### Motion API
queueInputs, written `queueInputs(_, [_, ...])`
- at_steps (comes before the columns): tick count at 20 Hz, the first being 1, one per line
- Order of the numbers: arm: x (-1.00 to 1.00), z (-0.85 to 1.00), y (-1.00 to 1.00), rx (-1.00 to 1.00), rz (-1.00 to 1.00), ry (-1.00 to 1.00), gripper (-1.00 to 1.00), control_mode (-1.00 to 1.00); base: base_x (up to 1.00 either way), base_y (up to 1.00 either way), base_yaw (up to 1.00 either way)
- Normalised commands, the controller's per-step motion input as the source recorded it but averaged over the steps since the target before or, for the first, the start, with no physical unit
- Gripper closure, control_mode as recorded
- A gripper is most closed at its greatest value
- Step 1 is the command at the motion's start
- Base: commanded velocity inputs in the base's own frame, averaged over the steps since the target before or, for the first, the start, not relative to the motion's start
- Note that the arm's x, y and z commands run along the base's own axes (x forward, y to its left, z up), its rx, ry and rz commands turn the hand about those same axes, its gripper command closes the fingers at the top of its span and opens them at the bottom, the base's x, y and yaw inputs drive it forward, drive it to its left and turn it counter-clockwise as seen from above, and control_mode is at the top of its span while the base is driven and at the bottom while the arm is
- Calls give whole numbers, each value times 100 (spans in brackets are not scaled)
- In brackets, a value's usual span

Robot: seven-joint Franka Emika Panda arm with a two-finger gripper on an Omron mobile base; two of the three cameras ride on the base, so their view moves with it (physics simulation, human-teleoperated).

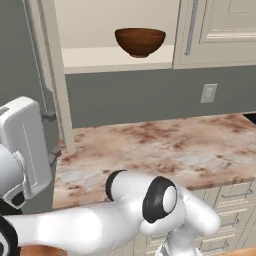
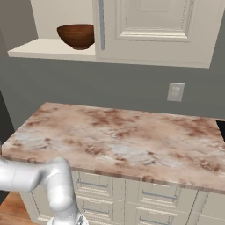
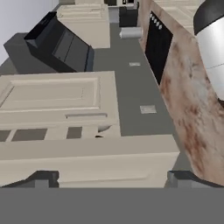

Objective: Open the cabinet. Pick the bowls from the counter and place them in the cabinet. Then close the cabinet.

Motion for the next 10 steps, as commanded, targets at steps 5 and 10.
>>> queueInputs(5, [0,0,-80,13,1,-7,-100,-100,0,0,0])
queueInputs(10, [4,-11,-75,12,4,-9,-100,-100,0,0,0])
